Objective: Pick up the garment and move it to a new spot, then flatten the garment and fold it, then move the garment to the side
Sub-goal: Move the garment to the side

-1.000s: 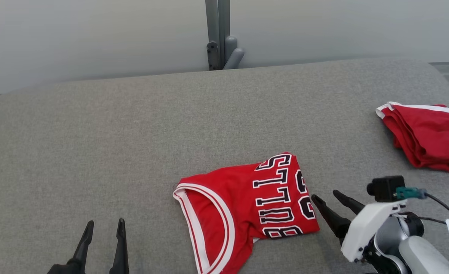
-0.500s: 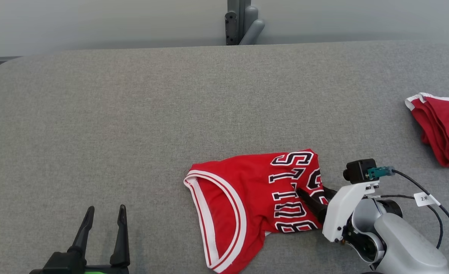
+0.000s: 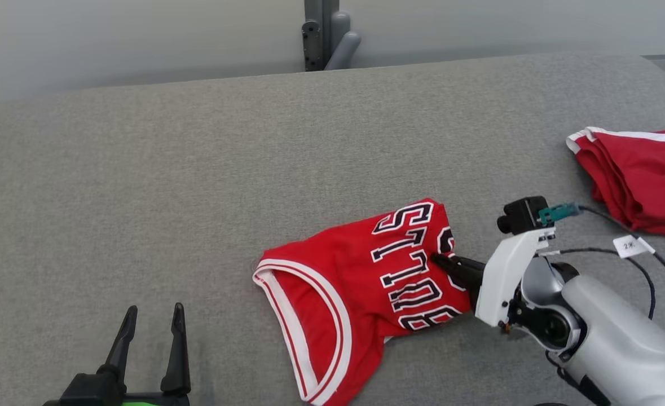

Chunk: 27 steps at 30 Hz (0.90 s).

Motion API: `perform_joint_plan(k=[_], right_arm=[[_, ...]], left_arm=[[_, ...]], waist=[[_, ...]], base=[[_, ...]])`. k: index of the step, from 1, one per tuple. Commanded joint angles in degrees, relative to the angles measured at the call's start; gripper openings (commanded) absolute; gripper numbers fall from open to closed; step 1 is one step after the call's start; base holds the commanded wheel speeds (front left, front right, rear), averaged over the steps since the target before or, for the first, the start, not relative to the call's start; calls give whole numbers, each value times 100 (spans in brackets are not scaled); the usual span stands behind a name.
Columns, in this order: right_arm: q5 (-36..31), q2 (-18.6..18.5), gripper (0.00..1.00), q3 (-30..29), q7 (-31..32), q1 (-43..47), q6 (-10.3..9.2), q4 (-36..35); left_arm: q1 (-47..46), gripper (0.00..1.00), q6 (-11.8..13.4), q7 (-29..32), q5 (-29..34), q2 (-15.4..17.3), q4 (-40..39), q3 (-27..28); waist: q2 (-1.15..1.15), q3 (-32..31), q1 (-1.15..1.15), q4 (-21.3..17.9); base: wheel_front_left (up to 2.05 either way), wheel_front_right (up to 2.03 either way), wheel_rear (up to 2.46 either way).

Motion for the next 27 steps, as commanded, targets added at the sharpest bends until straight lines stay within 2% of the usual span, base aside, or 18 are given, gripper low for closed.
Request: perform_joint_plan(k=[1, 6, 10, 14, 17, 27], right_arm=[[204, -123, 0, -6, 164, -122, -1, -120], [890, -505, 0, -92, 1031, -552, 0, -633], [1035, -679, 0, -343, 1292, -985, 0, -702], [670, -746, 0, -495, 1204, -1488, 0, -446], [502, -645, 0, -618, 1071, -1826, 0, -183], [295, -625, 0, -996, 787, -2567, 0, 511]], left_arm=[[13, 100, -1, -16, -45, 9, -16, 4], [-129, 100, -10, -16, -59, 10, -25, -60], [-277, 100, -20, -16, -59, 11, -39, -159], [-441, 100, -29, -16, -26, 11, -9, -283], [-551, 100, -28, -17, 12, 13, 6, -348], [-837, 100, -40, -16, 205, 15, 27, -398]], waist=[[0, -68, 0, -336], [0, -84, 0, -779], [0, 19, 0, -1032], [0, 194, 0, -1183], [0, 350, 0, -1274], [0, 762, 0, -1442]], base=[[0, 0, 0], [0, 0, 0], [0, 0, 0], [0, 0, 0], [0, 0, 0], [0, 0, 0]])
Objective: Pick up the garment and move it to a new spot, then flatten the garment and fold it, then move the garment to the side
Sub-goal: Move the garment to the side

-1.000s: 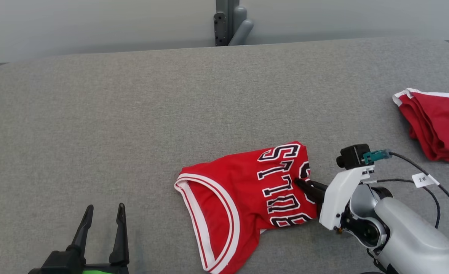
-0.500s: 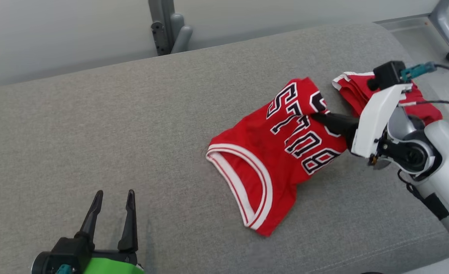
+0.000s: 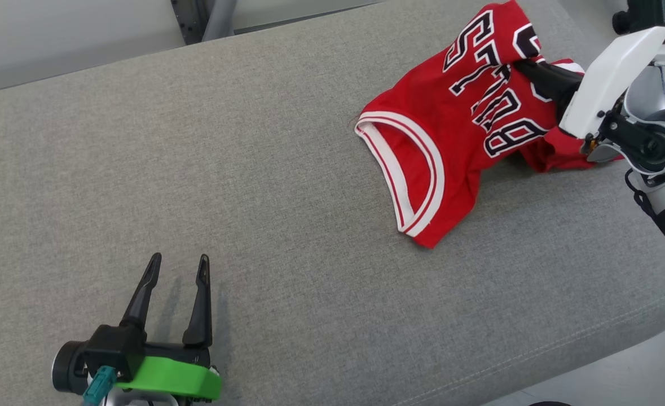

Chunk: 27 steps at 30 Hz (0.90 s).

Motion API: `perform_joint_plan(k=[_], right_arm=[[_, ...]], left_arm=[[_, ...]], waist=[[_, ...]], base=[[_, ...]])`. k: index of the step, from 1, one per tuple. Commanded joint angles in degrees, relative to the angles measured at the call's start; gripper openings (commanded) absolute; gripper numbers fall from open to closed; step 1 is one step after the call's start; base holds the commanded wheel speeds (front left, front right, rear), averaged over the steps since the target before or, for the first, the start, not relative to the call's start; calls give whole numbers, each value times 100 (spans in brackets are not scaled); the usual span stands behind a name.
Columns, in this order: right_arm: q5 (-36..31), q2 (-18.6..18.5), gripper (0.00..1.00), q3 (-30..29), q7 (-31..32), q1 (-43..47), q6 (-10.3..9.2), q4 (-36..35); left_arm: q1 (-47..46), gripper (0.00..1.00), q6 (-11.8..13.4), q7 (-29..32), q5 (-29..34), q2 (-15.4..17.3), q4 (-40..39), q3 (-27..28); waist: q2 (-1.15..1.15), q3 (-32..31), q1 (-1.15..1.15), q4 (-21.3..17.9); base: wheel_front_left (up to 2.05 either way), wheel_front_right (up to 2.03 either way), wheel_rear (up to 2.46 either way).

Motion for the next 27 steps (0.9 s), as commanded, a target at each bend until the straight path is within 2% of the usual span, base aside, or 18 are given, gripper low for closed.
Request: perform_joint_plan(k=[1, 16, 22, 27], right_arm=[[-31, -22, 0, -73, -87, -89, 1, 76], [-277, -573, 0, -609, -393, -451, 0, 1098], [-977, -897, 0, -533, -621, -610, 0, 1793], [-1476, -917, 0, -611, -1151, -676, -1, 2482]], left_arm=[[-111, 100, -23, -16, 50, 28, -8, -30], [-92, 100, -26, -16, 66, 258, 22, -273], [-101, 100, -25, -16, 136, 380, -98, -288], [-77, 100, -24, -16, 168, 432, -245, -276]], waist=[[0, 130, 0, -66], [0, 432, 0, 199], [0, 701, 0, 351], [0, 870, 0, 499]], base=[[0, 0, 0], [0, 0, 0], [0, 0, 0], [0, 0, 0]])
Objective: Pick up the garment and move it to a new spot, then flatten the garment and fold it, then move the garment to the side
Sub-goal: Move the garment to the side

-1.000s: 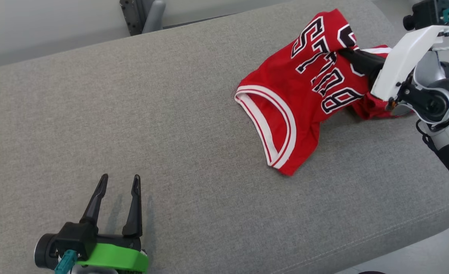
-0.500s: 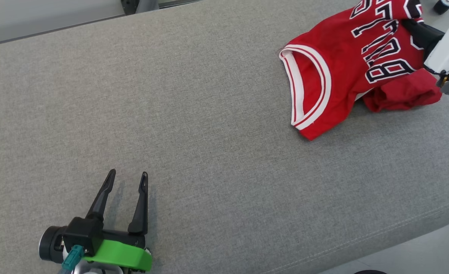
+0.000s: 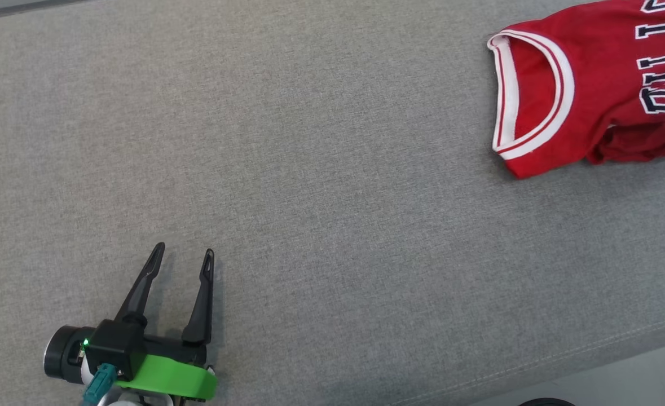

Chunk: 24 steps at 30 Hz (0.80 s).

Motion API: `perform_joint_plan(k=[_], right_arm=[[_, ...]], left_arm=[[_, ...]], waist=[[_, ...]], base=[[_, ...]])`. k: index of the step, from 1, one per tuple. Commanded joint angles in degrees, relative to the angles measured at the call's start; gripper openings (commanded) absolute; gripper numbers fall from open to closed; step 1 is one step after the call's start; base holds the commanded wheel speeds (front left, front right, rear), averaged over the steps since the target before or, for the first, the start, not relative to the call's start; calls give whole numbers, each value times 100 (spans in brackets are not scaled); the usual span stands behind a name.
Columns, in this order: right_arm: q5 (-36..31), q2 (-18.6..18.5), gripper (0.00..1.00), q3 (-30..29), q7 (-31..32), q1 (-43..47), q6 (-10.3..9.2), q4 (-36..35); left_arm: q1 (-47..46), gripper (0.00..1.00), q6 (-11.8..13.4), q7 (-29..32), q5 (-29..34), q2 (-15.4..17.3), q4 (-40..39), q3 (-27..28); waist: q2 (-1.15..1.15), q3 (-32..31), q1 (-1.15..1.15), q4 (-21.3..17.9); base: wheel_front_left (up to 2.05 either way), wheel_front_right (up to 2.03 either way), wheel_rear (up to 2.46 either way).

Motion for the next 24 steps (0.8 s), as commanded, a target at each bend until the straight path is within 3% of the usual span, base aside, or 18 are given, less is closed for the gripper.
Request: perform_joint_plan(k=[1, 3, 4, 5, 6, 7, 16, 20, 24], right_arm=[[-154, 21, 0, -33, -228, -68, -3, 214], [-392, 37, 0, -33, -551, -93, -3, 483], [-501, 25, 12, -54, -710, -116, -3, 654], [-638, 27, 37, -32, -852, -129, -3, 809], [-774, 42, 92, -16, -1027, -148, -3, 933], [-874, 47, 100, -52, -1235, -192, -3, 1091], [-1396, 353, 100, -88, -2655, -416, -3, 1626], [-1403, 434, 100, 36, -2896, -440, -3, 1357], [-1245, 290, 100, 170, -3139, -185, -3, 440]], left_arm=[[-2, 100, -20, -16, 32, 52, -74, 24], [24, 100, -20, -16, 57, 53, -117, 42], [35, 100, -19, -16, 63, 48, -141, 49], [53, 100, -19, -16, 74, 45, -169, 53], [71, 100, -8, -16, 87, 40, -197, 69], [90, 100, 6, -16, 101, 37, -221, 82], [53, 100, 31, -16, 109, -23, -274, 146], [-37, 100, 29, -16, 66, -71, -256, 162], [-138, 100, 33, -16, -32, -155, -212, 268]], waist=[[0, 156, 0, 140], [0, 210, 0, 176], [0, 237, 0, 194], [0, 266, 0, 209], [0, 295, 0, 216], [0, 324, 0, 220], [0, 421, 0, 158], [0, 388, 0, 135], [0, 125, 0, 154]], base=[[0, 0, 0], [0, 0, 0], [0, 0, 0], [0, 0, 0], [0, 0, 0], [0, 0, 0], [0, 0, 0], [0, 0, 0], [0, 0, 0]])
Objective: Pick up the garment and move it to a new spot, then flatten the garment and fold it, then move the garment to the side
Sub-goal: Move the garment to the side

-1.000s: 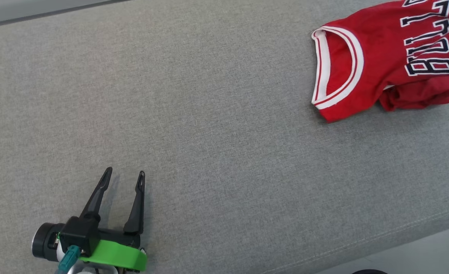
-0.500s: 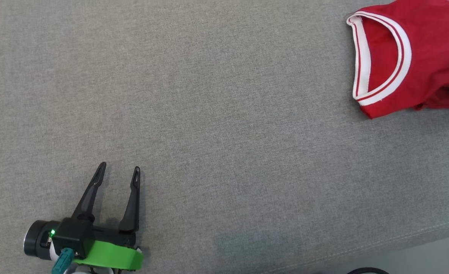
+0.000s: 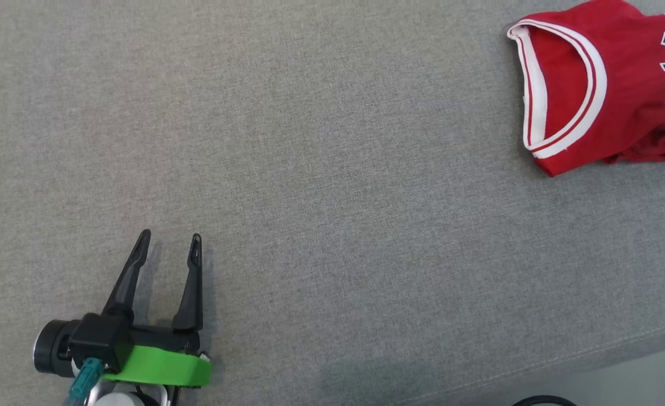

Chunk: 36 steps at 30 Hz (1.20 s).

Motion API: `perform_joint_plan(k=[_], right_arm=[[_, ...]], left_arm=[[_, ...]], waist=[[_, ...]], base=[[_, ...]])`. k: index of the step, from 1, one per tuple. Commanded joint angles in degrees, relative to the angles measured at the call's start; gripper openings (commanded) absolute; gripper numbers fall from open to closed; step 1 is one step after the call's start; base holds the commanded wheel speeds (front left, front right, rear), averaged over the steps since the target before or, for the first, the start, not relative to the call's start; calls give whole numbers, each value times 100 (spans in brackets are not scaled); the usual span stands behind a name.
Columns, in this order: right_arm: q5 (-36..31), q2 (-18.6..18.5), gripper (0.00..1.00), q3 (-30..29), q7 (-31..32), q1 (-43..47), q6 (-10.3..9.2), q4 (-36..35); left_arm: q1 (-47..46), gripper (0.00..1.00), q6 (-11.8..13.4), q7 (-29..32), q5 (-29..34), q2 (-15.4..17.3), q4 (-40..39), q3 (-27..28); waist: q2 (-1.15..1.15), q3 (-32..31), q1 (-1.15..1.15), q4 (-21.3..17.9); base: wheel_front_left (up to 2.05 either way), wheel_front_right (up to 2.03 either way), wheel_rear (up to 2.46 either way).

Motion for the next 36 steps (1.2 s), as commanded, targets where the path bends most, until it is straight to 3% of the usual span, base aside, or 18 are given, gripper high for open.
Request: perform_joint_plan(k=[1, 3, 6, 7, 10, 13, 16, 26, 30, 36], right_arm=[[53, -121, 100, 27, -60, 271, -3, -410], [84, -169, 100, 10, -73, 398, -3, -666], [121, -339, 100, -283, -71, 908, -3, -1641], [63, -371, 100, -572, -69, 1496, -3, -2234], [-141, -318, 100, -1090, -70, 2431, -3, -3037], [-512, 70, 100, -1735, -70, 3888, -5, -3905], [-841, 510, 100, -2121, -72, 4710, -5, -4461], [-2057, 1913, 100, -2498, -72, 6269, -5, -4935], [-2558, 2209, 100, -2484, -72, 6547, -5, -5067], [-2956, 2670, 100, -2756, -72, 6820, -5, -5189]], left_arm=[[-60, 100, 25, -16, -78, -27, 36, 78], [-49, 100, 31, -16, -106, -51, 46, 112], [32, 100, 56, -16, -162, -117, 94, 232], [105, 100, 75, -16, -205, -152, 150, 301], [205, 100, 122, -16, -263, -176, 216, 415], [355, 100, 169, -16, -325, -204, 347, 529], [412, 100, 224, -16, -342, -207, 437, 615], [612, 100, 518, -16, -263, -216, 758, 551], [616, 100, 547, -16, -179, -213, 903, 463], [599, 100, 382, -16, -226, -213, 986, 321]], waist=[[0, -266, -1, 41], [0, -368, -1, 66], [0, -693, -1, 182], [0, -933, -1, 296], [0, -1284, -1, 496], [0, -1664, -1, 782], [0, -1858, -1, 956], [0, -2388, -1, 1348], [0, -2469, -1, 1422], [0, -2539, -1, 1425]], base=[[0, 0, 0], [0, 0, 0], [0, 0, 0], [0, 0, 0], [0, 0, 0], [0, 0, 0], [0, 0, 0], [0, 0, 0], [0, 0, 0], [0, 0, 0]])
